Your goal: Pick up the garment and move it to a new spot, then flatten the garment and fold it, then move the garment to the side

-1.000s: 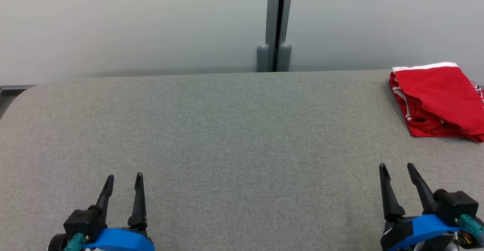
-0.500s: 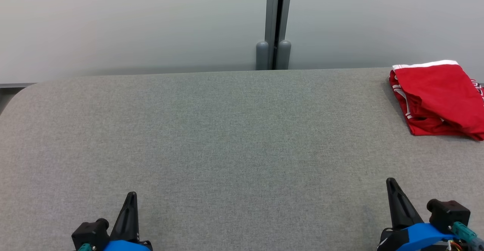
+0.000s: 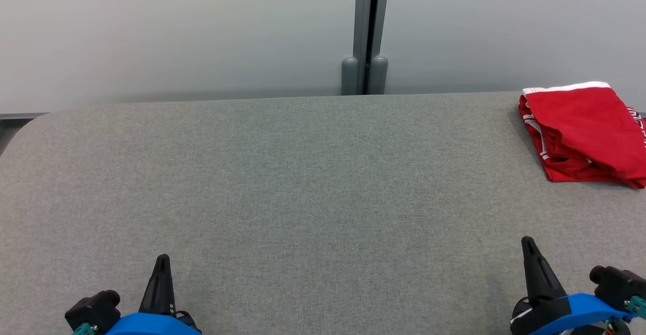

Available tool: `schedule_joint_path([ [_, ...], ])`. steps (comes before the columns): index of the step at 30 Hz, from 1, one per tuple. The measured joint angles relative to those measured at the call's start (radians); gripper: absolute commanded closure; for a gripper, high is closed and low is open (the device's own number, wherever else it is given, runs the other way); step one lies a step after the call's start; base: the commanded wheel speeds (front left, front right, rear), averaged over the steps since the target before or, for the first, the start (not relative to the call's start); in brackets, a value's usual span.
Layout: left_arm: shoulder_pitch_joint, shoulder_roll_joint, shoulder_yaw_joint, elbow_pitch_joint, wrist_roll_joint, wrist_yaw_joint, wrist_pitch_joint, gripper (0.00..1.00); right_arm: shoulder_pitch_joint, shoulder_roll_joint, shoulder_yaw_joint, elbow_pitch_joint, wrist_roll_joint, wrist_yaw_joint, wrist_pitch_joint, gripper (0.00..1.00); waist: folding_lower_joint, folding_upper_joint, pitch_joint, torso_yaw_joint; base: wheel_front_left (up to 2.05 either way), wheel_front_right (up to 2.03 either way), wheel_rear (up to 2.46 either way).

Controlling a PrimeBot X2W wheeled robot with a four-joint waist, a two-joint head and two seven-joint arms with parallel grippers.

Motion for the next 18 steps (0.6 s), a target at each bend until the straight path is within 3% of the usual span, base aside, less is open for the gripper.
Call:
schedule_joint_path([
  [18, -0.022, -0.017, 0.045, -0.032, -0.256, -0.008, 0.07, 1.0, -0.017, 0.0, -0.007, -0.007, 0.286, 0.0, 0.049, 1.0, 0.0, 0.0, -0.005, -0.001, 0.0, 0.0, 0.0],
])
